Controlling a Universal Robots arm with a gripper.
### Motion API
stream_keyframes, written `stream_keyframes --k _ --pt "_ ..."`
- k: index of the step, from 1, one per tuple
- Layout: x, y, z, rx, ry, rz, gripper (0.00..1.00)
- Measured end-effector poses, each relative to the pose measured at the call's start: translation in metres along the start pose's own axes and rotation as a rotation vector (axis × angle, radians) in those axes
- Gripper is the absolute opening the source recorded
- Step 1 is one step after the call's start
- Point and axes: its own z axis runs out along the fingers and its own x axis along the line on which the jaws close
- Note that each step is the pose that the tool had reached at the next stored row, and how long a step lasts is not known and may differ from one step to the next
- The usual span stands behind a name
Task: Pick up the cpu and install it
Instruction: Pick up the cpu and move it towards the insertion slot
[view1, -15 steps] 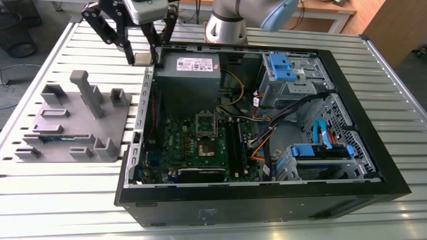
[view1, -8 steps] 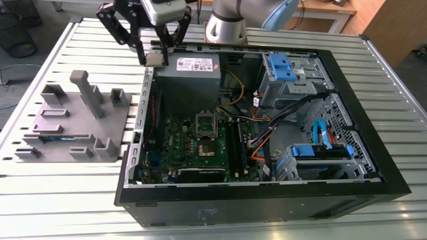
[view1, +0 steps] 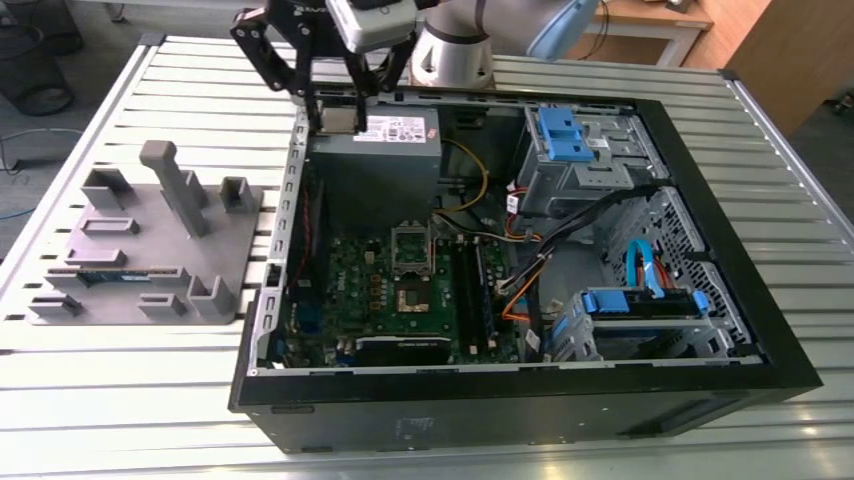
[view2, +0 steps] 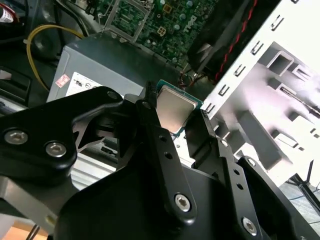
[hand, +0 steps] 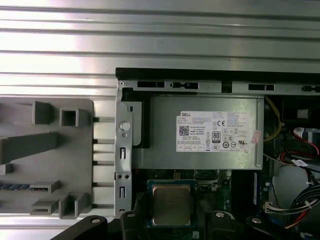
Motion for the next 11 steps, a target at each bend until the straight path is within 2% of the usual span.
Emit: stream_keyframes --k 11 --pt "-0.0369 0.0000 0.0013 0.0000 0.0000 0.000 0.47"
